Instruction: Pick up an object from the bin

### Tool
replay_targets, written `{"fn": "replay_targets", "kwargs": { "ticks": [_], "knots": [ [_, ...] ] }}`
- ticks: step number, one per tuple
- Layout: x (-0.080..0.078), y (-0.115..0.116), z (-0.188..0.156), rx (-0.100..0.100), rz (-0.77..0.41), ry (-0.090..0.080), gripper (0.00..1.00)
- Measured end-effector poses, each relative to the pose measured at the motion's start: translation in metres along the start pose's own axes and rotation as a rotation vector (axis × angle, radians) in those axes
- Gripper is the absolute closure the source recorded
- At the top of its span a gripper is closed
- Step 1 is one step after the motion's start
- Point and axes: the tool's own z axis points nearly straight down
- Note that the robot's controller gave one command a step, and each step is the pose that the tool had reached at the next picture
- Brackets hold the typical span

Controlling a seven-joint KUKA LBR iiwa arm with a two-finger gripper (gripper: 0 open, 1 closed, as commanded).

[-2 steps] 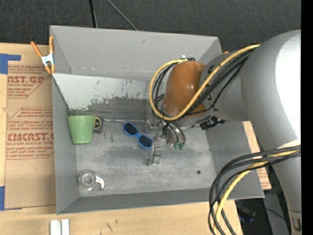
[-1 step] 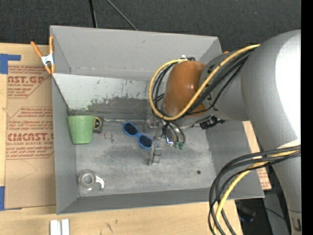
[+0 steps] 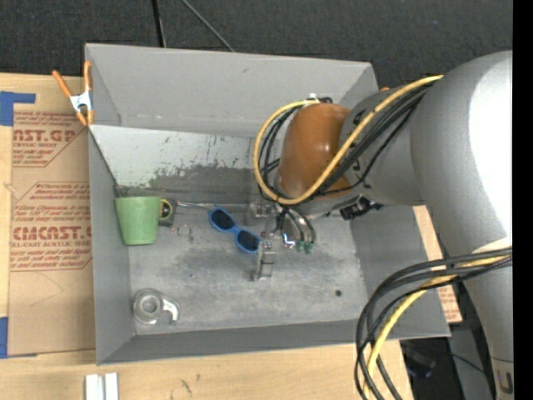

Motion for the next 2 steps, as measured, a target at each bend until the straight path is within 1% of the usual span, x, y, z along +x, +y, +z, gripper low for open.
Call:
{"fn": "replay_targets", "kwargs": {
  "ticks": [2],
  "knots": [
    [-0.0005, 0.0001, -0.0002, 0.000, 0.000, -0.001, 0.00]
  ]
}}
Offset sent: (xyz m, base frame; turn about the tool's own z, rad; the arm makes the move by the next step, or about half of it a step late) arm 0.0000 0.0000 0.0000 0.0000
